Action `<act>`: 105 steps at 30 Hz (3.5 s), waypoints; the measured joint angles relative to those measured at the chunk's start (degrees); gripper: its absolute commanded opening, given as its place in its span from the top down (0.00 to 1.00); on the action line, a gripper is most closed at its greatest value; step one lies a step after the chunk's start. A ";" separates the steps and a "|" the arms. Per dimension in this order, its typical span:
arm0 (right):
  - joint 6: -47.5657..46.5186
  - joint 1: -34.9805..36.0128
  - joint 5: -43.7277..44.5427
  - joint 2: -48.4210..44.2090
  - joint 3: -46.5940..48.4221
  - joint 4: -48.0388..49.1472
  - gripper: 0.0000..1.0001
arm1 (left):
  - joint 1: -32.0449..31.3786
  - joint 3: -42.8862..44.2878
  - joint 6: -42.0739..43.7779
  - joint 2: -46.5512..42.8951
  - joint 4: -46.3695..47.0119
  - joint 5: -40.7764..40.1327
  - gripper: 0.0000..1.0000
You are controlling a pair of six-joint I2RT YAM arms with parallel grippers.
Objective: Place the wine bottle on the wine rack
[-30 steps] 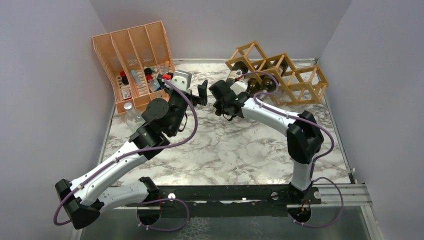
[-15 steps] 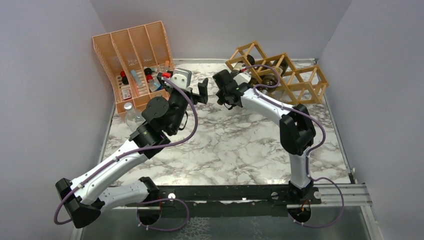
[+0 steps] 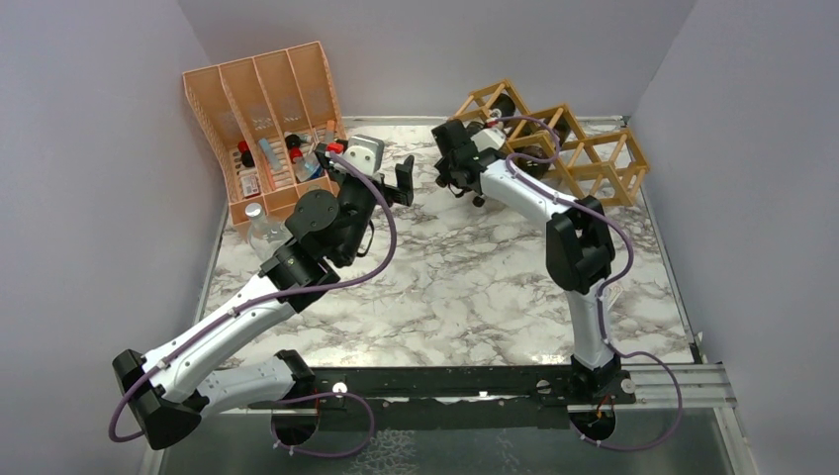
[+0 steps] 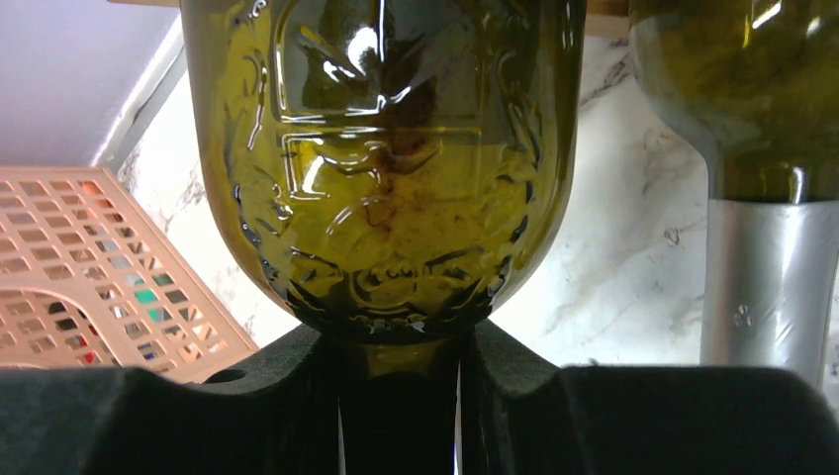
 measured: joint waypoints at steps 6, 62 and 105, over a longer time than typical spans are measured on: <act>-0.09 -1.53 -0.63 2.84 4.44 -1.07 0.62 | 0.00 0.00 0.11 0.70 -0.26 0.04 0.01; -14.47 -5.44 -1.07 -9.62 -8.76 10.27 0.16 | 0.02 1.44 1.16 1.90 -2.82 0.09 0.01; -55.87 23.52 -37.35 -5.05 -8.35 44.11 0.30 | 0.02 3.30 -1.99 -15.89 -9.44 -5.09 0.01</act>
